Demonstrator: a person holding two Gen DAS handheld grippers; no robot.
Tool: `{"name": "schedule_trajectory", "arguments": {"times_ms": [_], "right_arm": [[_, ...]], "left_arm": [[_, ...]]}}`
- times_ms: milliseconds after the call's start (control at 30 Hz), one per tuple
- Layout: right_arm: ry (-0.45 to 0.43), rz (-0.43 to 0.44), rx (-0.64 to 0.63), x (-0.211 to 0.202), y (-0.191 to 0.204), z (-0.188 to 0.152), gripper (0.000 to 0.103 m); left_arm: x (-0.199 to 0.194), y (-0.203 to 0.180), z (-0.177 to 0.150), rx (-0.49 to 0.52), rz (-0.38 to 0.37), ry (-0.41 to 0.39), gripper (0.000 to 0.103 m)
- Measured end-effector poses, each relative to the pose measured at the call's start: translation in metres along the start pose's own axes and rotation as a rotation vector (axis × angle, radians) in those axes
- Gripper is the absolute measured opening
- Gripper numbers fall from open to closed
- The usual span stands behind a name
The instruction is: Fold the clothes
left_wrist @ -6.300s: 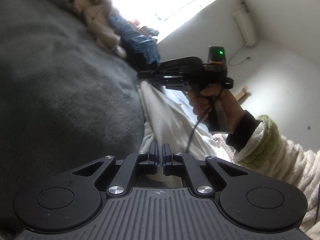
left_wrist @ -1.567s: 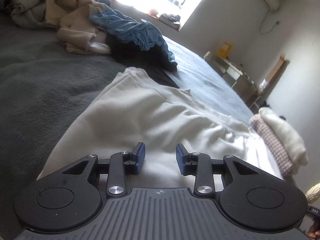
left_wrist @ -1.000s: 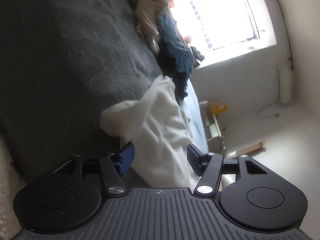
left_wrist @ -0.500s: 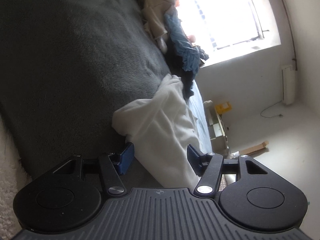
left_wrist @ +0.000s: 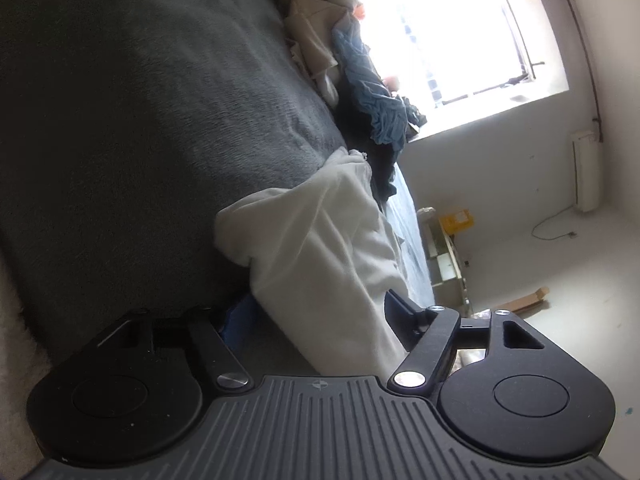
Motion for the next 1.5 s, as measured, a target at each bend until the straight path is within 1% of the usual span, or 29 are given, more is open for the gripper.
{"name": "schedule_trajectory", "arguments": {"times_ms": [67,133,167,200,267,300,333,400,467,500,533,567,633,733,767,833,900,933,1000,1067,1167,1233,1300,1333,1400,1500], "right_arm": [[-0.003,0.009,0.000,-0.003,0.002,0.001,0.039],[-0.025,0.019,-0.009,-0.007,0.004,0.004,0.041],[-0.041,0.024,-0.018,-0.010,0.006,0.006,0.041],[-0.058,0.027,-0.026,-0.013,0.007,0.008,0.041],[-0.089,0.004,-0.045,-0.013,0.008,0.014,0.039],[-0.089,0.002,-0.042,-0.010,0.007,0.015,0.039],[-0.091,0.003,-0.034,-0.007,0.007,0.016,0.038],[-0.101,0.001,-0.048,-0.004,0.010,0.016,0.037],[-0.116,-0.023,-0.096,-0.003,0.016,0.016,0.032],[-0.124,-0.035,-0.119,-0.002,0.018,0.016,0.029],[-0.132,-0.046,-0.141,-0.001,0.019,0.017,0.018],[-0.139,-0.056,-0.162,0.000,0.021,0.017,0.010],[-0.155,-0.070,-0.211,-0.004,0.027,0.017,0.006],[-0.194,-0.090,-0.339,-0.020,0.057,0.011,0.004],[-0.203,-0.098,-0.377,-0.026,0.065,0.009,0.004],[-0.184,-0.144,-0.362,-0.029,0.043,0.005,0.004],[-0.163,-0.184,-0.339,-0.033,0.021,0.002,0.004],[-0.150,-0.163,-0.281,-0.039,0.004,-0.001,0.003],[-0.175,-0.106,-0.289,-0.062,0.007,-0.008,0.003],[-0.193,-0.113,-0.380,-0.069,0.023,-0.009,0.003],[-0.166,-0.232,-0.403,-0.058,-0.003,-0.003,0.005],[-0.154,-0.187,-0.356,-0.061,-0.007,-0.006,0.006],[-0.153,-0.155,-0.337,-0.071,-0.003,-0.010,0.012],[-0.155,-0.157,-0.337,-0.077,-0.001,-0.012,0.017],[-0.132,-0.139,-0.326,-0.085,0.000,-0.019,0.020],[-0.007,-0.058,-0.252,-0.071,-0.002,-0.037,0.021]], "left_arm": [[-0.002,-0.004,0.003,0.009,0.009,-0.034,0.070],[-0.006,-0.005,0.009,0.000,-0.004,-0.072,0.068],[-0.007,-0.005,0.012,-0.005,-0.011,-0.080,0.068],[-0.005,-0.003,0.015,-0.013,-0.013,-0.070,0.068],[-0.001,0.003,0.018,-0.033,-0.011,-0.057,0.063],[0.000,0.007,0.019,-0.044,-0.009,-0.055,0.056],[-0.001,0.008,0.020,-0.051,-0.011,-0.057,0.052],[-0.001,0.010,0.021,-0.062,-0.013,-0.061,0.051],[-0.001,0.011,0.021,-0.055,0.004,-0.064,0.044],[-0.001,0.012,0.021,-0.052,0.016,-0.066,0.038],[0.000,0.013,0.021,-0.050,0.026,-0.067,0.034],[0.000,0.013,0.021,-0.048,0.033,-0.069,0.031],[-0.001,0.013,0.022,-0.043,0.048,-0.072,0.017],[-0.004,0.008,0.025,-0.010,0.077,-0.077,0.011],[-0.005,0.006,0.025,-0.001,0.081,-0.081,0.010],[-0.005,0.007,0.025,0.009,0.093,-0.081,0.009],[-0.004,0.011,0.025,-0.006,0.096,-0.079,0.009],[-0.004,0.011,0.026,-0.013,0.095,-0.079,0.009],[-0.005,0.011,0.027,-0.024,0.095,-0.080,0.009],[-0.005,0.011,0.028,-0.015,0.097,-0.076,0.009],[-0.001,0.017,0.027,-0.034,0.095,-0.067,0.009],[0.000,0.019,0.026,-0.050,0.088,-0.063,0.009],[-0.002,0.019,0.026,-0.046,0.089,-0.059,0.009],[-0.002,0.018,0.027,-0.044,0.093,-0.056,0.009],[-0.001,0.018,0.027,-0.043,0.097,-0.052,0.009],[0.000,0.018,0.027,-0.042,0.101,-0.052,0.010]]}}
Point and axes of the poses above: each gripper's, at about its wrist camera, not at the fingertips, and x roughly the way its jaws point, y to its left, z to its top, the point moved 10 cm from there along x, roughly the way its jaws point, and after that the axes turned 7 degrees about y, right-handed, at the moved point
